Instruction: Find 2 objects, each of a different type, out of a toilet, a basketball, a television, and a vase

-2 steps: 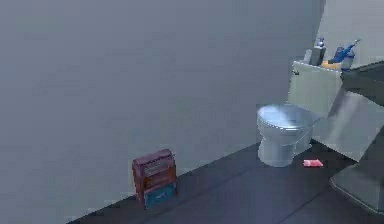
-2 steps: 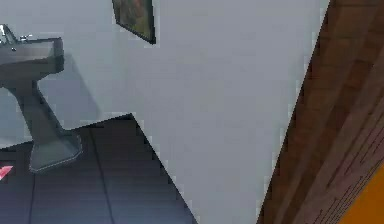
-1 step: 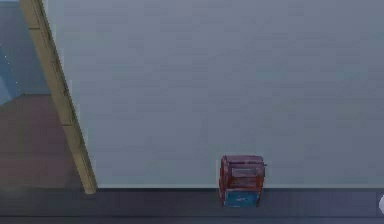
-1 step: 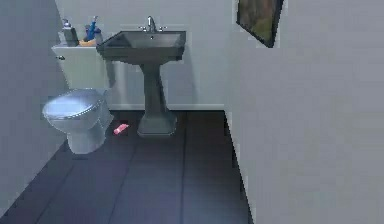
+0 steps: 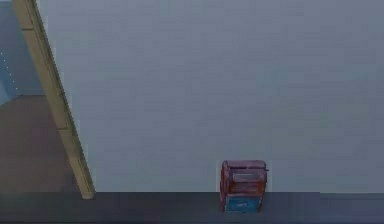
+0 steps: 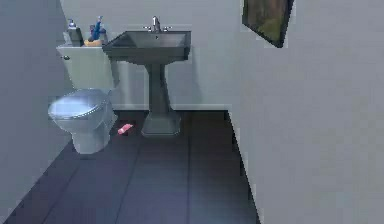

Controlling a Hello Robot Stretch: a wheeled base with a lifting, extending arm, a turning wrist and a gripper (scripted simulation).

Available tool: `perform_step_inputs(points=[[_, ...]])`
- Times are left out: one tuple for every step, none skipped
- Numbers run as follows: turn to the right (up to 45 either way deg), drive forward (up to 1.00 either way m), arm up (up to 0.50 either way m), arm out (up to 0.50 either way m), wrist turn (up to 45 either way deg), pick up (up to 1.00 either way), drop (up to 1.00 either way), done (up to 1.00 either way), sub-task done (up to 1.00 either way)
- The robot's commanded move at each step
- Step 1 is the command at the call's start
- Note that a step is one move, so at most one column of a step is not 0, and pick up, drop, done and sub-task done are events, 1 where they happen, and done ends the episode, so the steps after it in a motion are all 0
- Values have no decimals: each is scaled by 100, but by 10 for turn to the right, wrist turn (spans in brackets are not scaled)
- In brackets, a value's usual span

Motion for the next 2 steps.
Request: perform_step_inputs(points=[[450, 0, 0, 0, 0, 0, 0, 0, 0], [390, 0, 0, 0, 0, 0, 0, 0, 0]])
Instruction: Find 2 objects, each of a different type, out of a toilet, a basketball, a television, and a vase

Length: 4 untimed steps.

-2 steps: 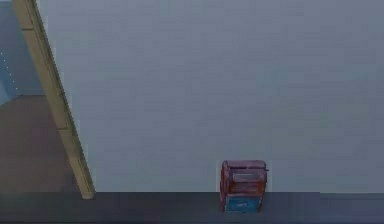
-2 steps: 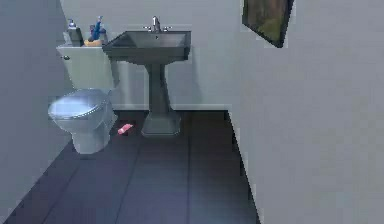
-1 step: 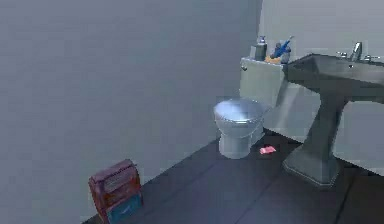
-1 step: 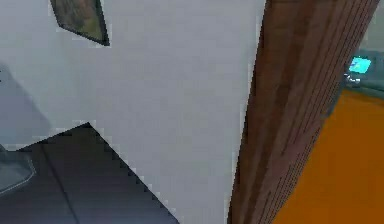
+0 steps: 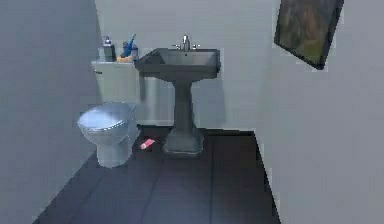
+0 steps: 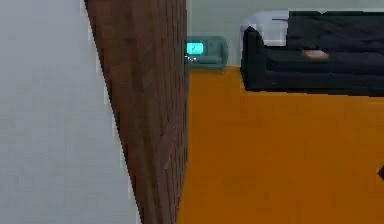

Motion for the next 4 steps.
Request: perform_step_inputs(points=[[0, 95, 0, 0, 0, 0, 0, 0, 0], [-420, 0, 0, 0, 0, 0, 0, 0, 0], [0, 0, 0, 0, 0, 0, 0, 0, 100], [-450, 0, 0, 0, 0, 0, 0, 0, 0]])
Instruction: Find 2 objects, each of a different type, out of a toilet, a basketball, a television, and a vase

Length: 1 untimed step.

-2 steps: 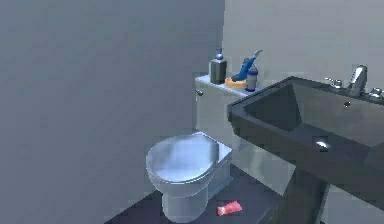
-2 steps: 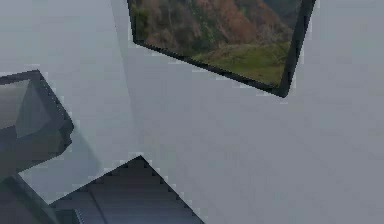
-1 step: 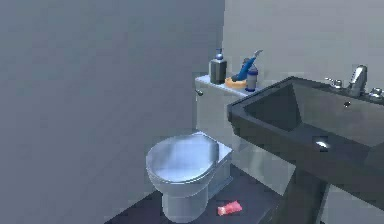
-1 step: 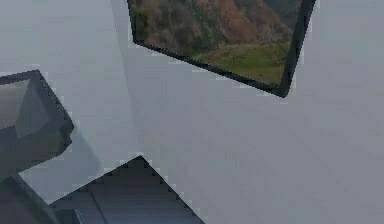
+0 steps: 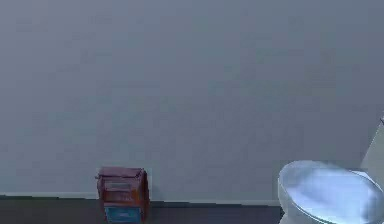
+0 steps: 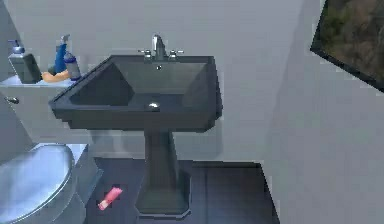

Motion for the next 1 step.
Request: perform_step_inputs(points=[[-450, 0, 0, 0, 0, 0, 0, 0, 0]])
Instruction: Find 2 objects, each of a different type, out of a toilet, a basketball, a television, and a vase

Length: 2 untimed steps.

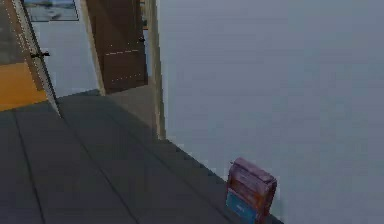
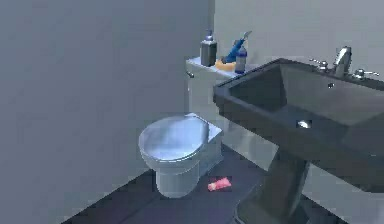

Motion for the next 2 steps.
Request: perform_step_inputs(points=[[-330, 0, 0, 0, 0, 0, 0, 0, 0], [0, 100, 0, 0, 0, 0, 0, 0, 0]])
